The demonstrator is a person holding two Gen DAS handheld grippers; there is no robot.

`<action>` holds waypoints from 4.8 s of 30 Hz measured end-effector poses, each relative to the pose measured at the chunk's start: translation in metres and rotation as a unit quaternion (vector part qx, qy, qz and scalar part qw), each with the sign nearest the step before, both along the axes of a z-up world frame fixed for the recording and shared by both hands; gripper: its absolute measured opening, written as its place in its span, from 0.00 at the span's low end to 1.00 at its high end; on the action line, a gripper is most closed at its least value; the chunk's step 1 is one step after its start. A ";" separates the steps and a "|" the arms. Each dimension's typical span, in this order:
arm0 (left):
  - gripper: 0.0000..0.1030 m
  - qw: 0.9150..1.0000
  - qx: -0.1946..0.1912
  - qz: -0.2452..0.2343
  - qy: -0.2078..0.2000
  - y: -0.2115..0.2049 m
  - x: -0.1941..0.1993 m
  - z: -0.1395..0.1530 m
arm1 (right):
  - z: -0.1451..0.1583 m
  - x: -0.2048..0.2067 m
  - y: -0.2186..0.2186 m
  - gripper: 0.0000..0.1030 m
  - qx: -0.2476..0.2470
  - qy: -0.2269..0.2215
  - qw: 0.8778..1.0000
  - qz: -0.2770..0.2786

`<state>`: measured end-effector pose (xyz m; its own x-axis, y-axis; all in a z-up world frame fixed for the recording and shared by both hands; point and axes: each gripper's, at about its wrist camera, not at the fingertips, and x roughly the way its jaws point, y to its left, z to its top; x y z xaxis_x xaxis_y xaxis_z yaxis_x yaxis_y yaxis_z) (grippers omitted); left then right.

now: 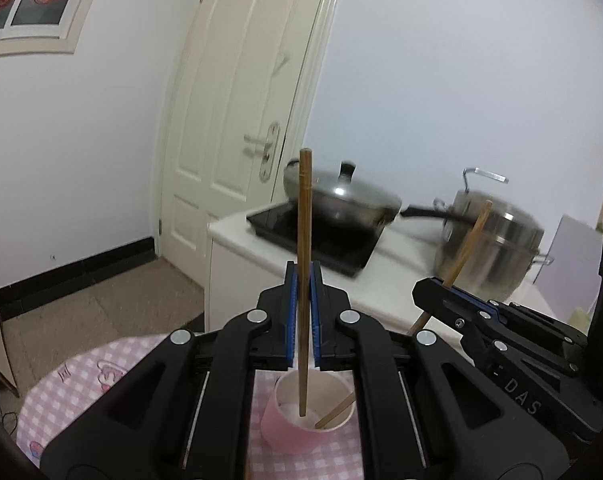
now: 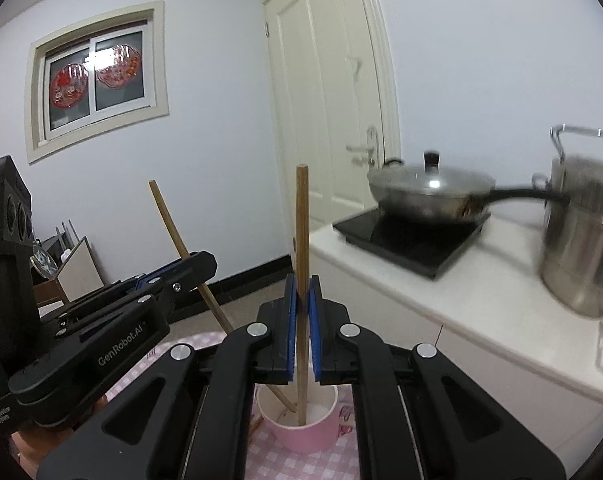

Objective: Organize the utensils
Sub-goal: 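Carry both held chopsticks over the pink cup and lower them into it, then open both tools to release the chopsticks into the pink cup, then grasp another chopstick from the pile with the left tool while the right tool returns to the pile, then grasp a chopstick with the right tool while the left tool lifts its chopstick, then carry both chopsticks to the pink cup and lower them inside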

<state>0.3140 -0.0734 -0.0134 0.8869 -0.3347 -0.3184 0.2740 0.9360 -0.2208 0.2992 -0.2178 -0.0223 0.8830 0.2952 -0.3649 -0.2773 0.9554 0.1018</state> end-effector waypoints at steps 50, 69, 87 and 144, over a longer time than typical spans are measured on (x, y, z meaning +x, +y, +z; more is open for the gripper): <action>0.67 0.983 0.087 0.040 0.157 0.088 -0.095 -0.056 | -0.035 -0.090 0.031 0.39 -0.003 0.084 0.996 0.031; 0.66 0.951 0.040 0.075 0.296 0.137 -0.067 -0.142 | -0.110 -0.068 0.098 0.39 -0.046 0.183 0.979 0.080; 0.15 0.929 0.027 0.077 0.360 0.137 -0.011 -0.192 | -0.144 -0.024 0.119 0.39 -0.080 0.235 0.964 0.093; 0.06 0.988 -0.024 -0.035 0.150 0.094 -0.123 -0.022 | -0.025 -0.089 0.088 0.04 -0.071 0.130 0.981 0.124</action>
